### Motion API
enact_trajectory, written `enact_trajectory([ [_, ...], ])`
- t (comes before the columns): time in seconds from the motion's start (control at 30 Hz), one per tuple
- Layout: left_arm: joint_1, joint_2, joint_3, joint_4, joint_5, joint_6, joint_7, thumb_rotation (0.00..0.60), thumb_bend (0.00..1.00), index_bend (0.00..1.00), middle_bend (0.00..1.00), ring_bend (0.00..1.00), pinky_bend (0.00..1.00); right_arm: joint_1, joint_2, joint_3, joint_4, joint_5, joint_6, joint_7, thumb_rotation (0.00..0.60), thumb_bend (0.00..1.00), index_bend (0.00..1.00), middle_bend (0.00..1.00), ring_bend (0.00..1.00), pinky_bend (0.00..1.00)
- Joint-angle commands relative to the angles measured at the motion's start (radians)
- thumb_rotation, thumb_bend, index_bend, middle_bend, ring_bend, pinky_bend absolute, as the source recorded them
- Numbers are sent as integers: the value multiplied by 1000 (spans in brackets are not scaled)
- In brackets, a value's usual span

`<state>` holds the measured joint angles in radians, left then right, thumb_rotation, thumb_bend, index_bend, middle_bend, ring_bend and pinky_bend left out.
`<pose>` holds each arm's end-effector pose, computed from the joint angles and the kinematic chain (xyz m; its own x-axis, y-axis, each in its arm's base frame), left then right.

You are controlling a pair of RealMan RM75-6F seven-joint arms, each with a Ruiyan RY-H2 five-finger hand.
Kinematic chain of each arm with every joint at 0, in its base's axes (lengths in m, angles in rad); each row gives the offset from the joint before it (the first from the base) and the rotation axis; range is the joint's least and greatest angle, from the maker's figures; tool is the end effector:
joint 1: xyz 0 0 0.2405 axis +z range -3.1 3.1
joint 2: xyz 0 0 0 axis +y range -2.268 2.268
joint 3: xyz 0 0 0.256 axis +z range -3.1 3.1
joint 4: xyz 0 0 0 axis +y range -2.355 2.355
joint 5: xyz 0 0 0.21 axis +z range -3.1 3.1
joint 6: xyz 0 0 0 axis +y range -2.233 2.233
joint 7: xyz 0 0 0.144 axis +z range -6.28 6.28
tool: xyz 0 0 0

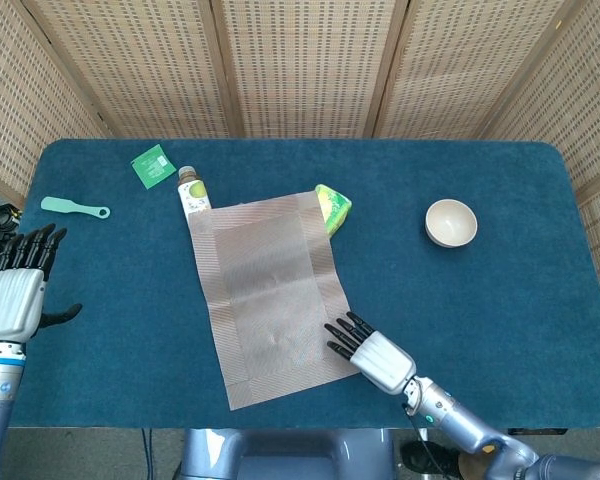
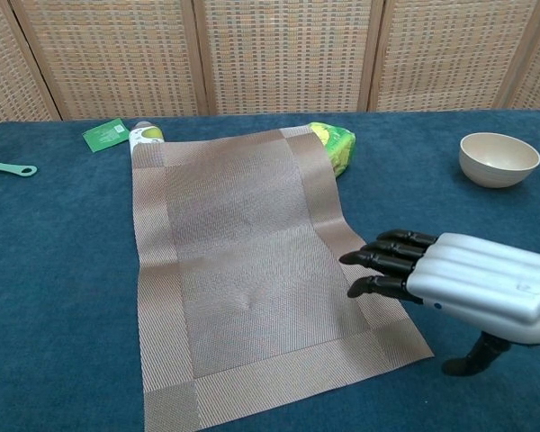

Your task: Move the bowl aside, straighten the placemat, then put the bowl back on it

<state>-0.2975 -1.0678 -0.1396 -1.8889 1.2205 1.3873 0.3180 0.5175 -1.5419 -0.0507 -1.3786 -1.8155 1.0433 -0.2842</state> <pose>-0.2437 0.2473 0.1588 0.4365 0.0062 0.8997 0.8997 0.0073 -0.4365 -0.1983 -0.2351 -0.0401 0.7041 -0.1030 0.7026 -0.5222 -0.7457 0.4139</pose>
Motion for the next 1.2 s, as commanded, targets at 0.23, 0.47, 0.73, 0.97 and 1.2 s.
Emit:
enact_trajectory([
  [0.23, -3, -3, -1, -2, -3, -10, 7, 600, 0, 0, 0, 0, 0, 22, -44, 4, 44, 7, 24, 40, 600, 0, 200, 0, 0, 0],
  [0.47, -3, -3, -2, -3, -4, -14, 10, 600, 0, 0, 0, 0, 0, 37, -61, 1, 66, 24, 8, 27, 600, 0, 204, 0, 0, 0],
  [0.73, -3, 1, -3, -3, -6, -20, 4, 600, 0, 0, 0, 0, 0, 43, -65, -17, 59, 24, 10, 16, 600, 0, 204, 0, 0, 0],
  [0.97, -5, 1, -3, -4, -11, -28, 6, 600, 0, 0, 0, 0, 0, 45, -64, -29, 41, 31, 11, 10, 600, 0, 203, 0, 0, 0],
  [1.2, -5, 0, -3, -6, -9, -27, 8, 600, 0, 0, 0, 0, 0, 55, -86, -23, 64, 42, 4, 6, 600, 0, 204, 0, 0, 0],
])
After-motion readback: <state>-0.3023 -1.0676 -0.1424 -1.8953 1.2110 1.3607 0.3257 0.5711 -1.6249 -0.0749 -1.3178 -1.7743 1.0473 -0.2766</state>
